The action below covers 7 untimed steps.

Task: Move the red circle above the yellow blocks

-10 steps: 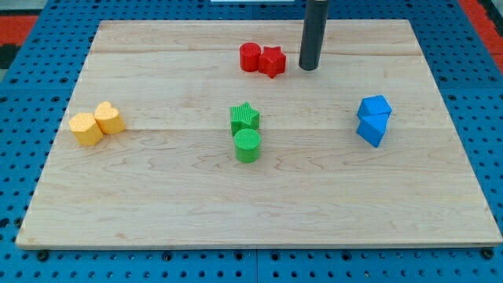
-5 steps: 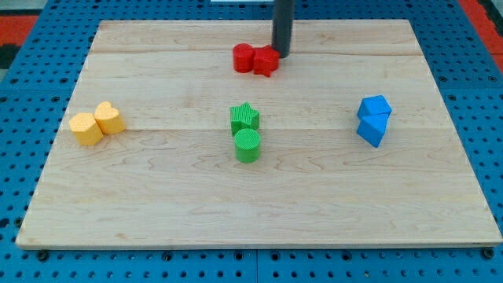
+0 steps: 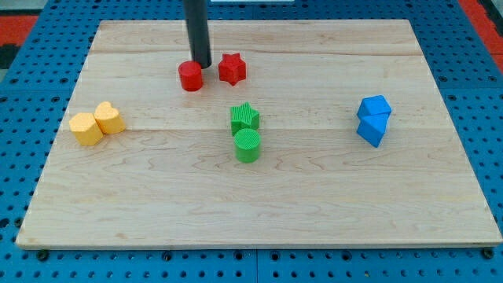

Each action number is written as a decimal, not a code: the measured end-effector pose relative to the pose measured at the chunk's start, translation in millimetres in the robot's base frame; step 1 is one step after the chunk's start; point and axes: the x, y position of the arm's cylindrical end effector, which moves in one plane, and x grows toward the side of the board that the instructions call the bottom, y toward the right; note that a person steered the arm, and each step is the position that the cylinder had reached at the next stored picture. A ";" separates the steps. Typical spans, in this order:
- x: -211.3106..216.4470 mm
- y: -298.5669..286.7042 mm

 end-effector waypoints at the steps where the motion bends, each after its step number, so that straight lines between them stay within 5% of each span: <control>1: 16.0 -30.2; 4: 43.6 46.4; 5: 43.7 -10.3; 7: 70.5 20.5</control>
